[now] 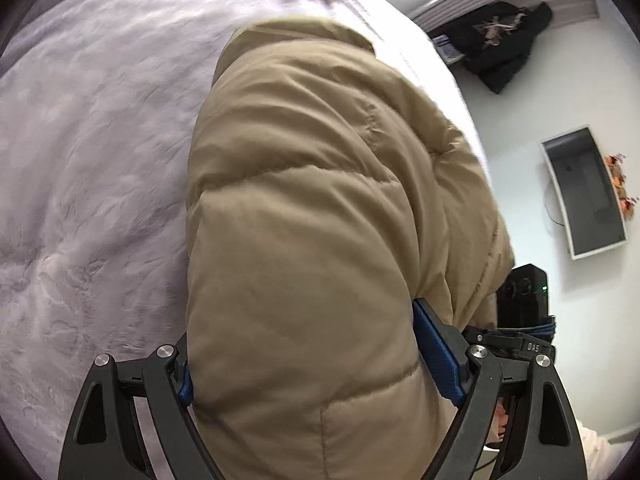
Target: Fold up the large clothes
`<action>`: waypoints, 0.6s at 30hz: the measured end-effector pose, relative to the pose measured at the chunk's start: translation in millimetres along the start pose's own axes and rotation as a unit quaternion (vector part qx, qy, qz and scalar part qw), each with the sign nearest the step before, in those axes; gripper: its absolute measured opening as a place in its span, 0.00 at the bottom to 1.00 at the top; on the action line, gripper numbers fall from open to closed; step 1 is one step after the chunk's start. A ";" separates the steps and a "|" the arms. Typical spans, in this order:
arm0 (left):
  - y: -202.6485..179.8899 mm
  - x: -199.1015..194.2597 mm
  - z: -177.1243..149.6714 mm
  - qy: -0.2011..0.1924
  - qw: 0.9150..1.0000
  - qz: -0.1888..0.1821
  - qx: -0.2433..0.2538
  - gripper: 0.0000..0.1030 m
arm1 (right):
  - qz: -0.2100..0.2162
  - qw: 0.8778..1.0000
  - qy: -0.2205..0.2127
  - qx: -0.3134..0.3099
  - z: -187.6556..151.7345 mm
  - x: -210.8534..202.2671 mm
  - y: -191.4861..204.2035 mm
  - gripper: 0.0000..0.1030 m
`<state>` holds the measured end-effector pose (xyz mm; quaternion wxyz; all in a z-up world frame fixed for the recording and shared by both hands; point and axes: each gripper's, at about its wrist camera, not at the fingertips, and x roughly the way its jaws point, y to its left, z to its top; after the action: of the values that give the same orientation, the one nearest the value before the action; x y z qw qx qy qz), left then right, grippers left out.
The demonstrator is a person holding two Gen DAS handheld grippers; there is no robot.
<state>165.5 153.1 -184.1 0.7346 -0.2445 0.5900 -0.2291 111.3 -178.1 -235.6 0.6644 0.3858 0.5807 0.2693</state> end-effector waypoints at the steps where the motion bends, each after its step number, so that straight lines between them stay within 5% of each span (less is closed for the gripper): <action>1: 3.7 4.9 -2.5 0.000 1.000 0.003 0.001 0.85 | -0.011 1.000 0.006 0.004 0.2 7.9 -4.3 0.65; 11: -6.6 22.6 -14.3 -0.018 0.999 0.043 0.011 0.91 | -0.119 0.993 0.004 0.016 -7.4 -31.8 -0.7 0.71; 16: -13.8 25.0 -11.8 -0.022 0.998 0.061 0.013 0.92 | -0.212 0.976 -0.041 0.000 -9.7 -69.9 23.5 0.71; 18: -21.8 28.5 -12.3 -0.023 0.997 0.071 0.017 0.92 | -0.236 0.969 -0.069 -0.013 -13.2 -93.0 35.6 0.63</action>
<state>158.0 117.3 -194.1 0.7663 -0.1944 0.5851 -0.1806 84.8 -230.6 -154.1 0.7526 0.2471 0.6044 0.0854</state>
